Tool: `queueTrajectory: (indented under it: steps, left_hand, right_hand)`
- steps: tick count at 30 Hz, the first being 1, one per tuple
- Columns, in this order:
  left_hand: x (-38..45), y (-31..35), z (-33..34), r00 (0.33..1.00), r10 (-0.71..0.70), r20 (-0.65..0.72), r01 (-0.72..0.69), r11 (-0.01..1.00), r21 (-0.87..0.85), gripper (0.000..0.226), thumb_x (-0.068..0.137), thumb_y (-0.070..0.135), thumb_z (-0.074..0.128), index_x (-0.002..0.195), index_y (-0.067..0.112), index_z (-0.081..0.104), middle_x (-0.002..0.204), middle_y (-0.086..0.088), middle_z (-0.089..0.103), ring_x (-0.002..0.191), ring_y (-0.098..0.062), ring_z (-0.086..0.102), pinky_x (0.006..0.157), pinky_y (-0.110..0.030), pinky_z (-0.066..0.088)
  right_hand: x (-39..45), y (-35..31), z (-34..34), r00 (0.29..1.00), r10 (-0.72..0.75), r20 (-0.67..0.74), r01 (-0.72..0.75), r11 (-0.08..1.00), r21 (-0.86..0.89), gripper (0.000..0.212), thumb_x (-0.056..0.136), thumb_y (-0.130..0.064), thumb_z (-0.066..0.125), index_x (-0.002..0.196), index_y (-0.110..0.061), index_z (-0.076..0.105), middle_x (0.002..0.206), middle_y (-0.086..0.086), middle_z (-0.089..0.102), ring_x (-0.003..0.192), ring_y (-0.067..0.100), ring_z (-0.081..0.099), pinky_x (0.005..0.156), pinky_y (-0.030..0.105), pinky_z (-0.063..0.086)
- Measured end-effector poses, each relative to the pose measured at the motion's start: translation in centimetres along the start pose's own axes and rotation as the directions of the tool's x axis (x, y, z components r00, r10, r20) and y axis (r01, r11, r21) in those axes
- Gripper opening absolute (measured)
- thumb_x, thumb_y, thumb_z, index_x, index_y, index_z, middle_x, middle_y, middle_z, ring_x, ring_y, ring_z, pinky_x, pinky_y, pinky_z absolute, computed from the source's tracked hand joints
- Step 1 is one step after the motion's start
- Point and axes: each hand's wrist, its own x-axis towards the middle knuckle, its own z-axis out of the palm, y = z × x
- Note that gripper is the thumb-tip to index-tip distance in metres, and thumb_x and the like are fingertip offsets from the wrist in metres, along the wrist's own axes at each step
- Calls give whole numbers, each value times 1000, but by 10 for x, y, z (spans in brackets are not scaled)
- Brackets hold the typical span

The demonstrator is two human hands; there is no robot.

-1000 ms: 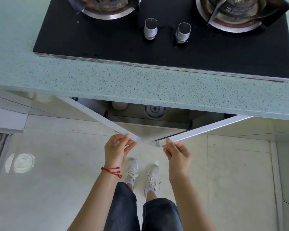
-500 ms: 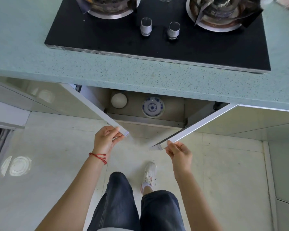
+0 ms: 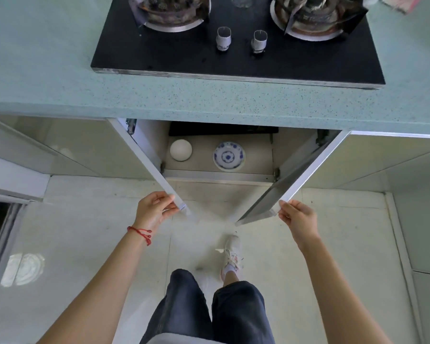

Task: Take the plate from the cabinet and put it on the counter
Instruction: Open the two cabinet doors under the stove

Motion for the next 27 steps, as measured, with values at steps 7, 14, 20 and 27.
queueTrajectory:
  steps: [7, 14, 20, 27]
  left_hand:
    - [-14, -2, -31, 998, -17, -54, 20, 998, 56, 17, 84, -4, 55, 69, 3, 55, 49, -3, 63, 47, -8, 62, 54, -22, 58]
    - [-32, -4, -59, 985, -3, -172, 7, 1000, 26, 16, 83, -9, 53, 70, 0, 57, 39, 5, 58, 45, -12, 60, 50, -20, 56]
    - [-36, -7, -64, 971, 43, -236, -33, 998, 45, 14, 82, -11, 54, 72, -1, 58, 47, -7, 55, 74, -33, 47, 51, -18, 56]
    - [-31, -14, -65, 970, 95, -225, -44, 974, 223, 14, 81, -9, 55, 71, 0, 56, 59, -9, 52, 70, -28, 56, 62, -22, 57]
  right_hand:
    - [-10, 7, -28, 1000, 9, -11, -9, 1000, 2, 28, 86, -5, 58, 60, -11, 51, 48, -6, 49, 56, 10, 48, 62, 16, 51]
    - [-19, 7, -59, 999, 22, -44, -23, 1000, -21, 35, 85, -2, 58, 54, -13, 46, 41, -14, 42, 47, 6, 42, 56, 11, 49]
    - [-23, 10, -84, 996, 41, -84, -43, 999, -30, 30, 84, -2, 60, 58, -13, 52, 49, -7, 46, 51, 8, 47, 55, 12, 51]
    - [-26, 14, -104, 981, 28, -190, -42, 997, -71, 19, 83, -1, 59, 69, -14, 60, 58, -3, 58, 63, 16, 52, 63, 17, 53]
